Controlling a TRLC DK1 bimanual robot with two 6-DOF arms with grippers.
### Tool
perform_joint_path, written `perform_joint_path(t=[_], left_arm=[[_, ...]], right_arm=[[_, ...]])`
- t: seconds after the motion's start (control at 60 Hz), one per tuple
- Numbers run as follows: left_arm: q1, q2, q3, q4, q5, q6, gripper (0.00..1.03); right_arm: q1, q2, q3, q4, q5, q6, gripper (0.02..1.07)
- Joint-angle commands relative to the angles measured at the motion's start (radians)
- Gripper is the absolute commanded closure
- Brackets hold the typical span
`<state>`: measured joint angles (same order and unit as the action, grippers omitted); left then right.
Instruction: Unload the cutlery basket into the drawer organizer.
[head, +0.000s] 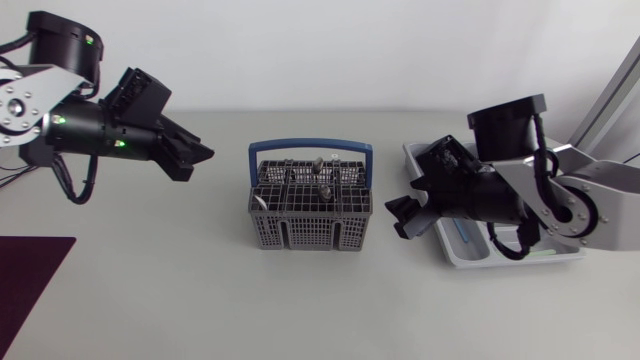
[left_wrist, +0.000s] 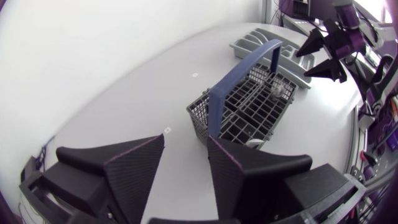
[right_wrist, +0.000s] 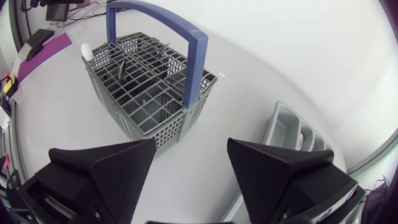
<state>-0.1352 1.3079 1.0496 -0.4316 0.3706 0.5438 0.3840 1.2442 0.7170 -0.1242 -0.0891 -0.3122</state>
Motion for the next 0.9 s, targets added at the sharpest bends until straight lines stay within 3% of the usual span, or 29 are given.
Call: perform_joint_path(t=[0.0,0.183,0.317,0.533,0.883], left_arm=[[-0.037,-0.073,-0.056,-0.009,0.019,0.097,0.17],[-0.141,-0.127,-0.077,-0.033,0.013,0.243,0.15],[-0.222,-0.125,-0.092,-0.056,-0.050,0.378,0.15],[-0.277,-0.108,-0.137,-0.050,-0.130,0.682,0.16],[-0.363,0.025,-0.057,-0.095,-0.292,0.923,0.16]], right_arm=[[0.000,-0.055,-0.045,0.009,-0.004,-0.030,0.08],[0.058,-0.140,-0.100,0.000,0.002,-0.151,0.08],[0.078,-0.166,-0.103,-0.055,-0.009,-0.162,0.08],[0.144,-0.186,-0.116,-0.121,-0.011,-0.225,0.08],[0.202,-0.181,-0.129,-0.115,0.000,-0.231,0.08]])
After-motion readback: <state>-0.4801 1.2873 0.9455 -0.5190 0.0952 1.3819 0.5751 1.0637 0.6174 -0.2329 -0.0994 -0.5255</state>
